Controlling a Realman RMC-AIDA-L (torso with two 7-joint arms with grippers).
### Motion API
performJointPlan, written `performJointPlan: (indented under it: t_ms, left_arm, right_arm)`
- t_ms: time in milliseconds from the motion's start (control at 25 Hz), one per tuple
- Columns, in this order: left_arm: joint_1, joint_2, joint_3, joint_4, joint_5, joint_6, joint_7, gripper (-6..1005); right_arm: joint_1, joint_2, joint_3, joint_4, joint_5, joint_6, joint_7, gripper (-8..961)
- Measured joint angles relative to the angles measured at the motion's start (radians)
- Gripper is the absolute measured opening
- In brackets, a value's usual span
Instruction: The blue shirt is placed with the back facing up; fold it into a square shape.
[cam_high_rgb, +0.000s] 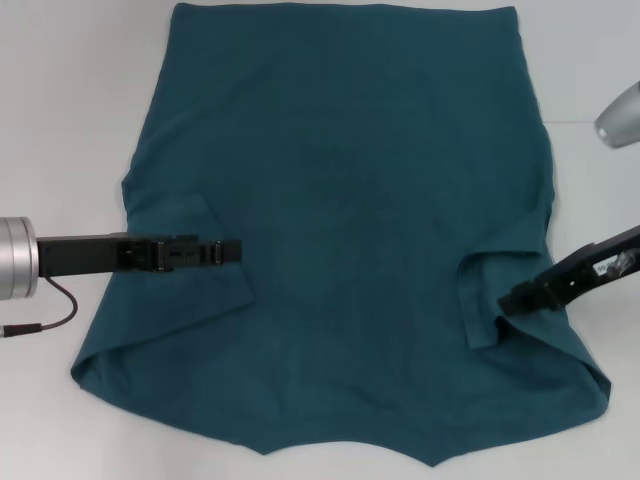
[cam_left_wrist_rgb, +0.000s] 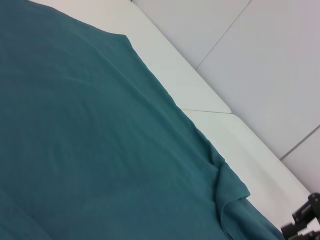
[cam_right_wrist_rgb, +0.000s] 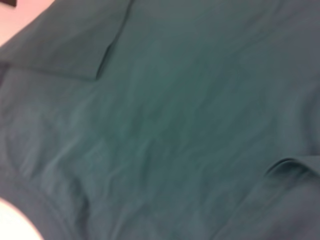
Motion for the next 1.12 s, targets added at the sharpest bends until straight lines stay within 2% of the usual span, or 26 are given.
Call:
performJointPlan:
  t_ms: [200, 400, 600, 800, 1120]
  left_arm:
    - [0.0, 0.003, -0.009, 0.0, -0.001, 0.001, -0.037, 962]
    - [0.003, 0.023, -0.024, 0.007, -0.002, 0.038, -0.215, 962]
    - [0.019, 0.046, -0.134, 0.013, 0.0, 0.167, -0.399, 961]
    - [0.058, 0.064, -0.237, 0.018, 0.042, 0.268, -0.457, 961]
    - [0.112, 0.063, -0.339, 0.043, 0.176, 0.236, -0.493, 961]
  right_arm:
    - [-0.007, -0.02, 0.116, -0.006, 0.049, -0.01, 0.018, 323]
    - [-0.03, -0.052, 0.225, 0.012, 0.216, -0.083, 0.084, 495]
    - [-0.061, -0.1, 0.308, 0.098, 0.4, -0.196, 0.138, 727]
    - [-0.095, -0.133, 0.32, 0.181, 0.483, -0.206, 0.176, 691]
    - [-0.128, -0.138, 0.325, 0.2, 0.485, -0.191, 0.175, 636]
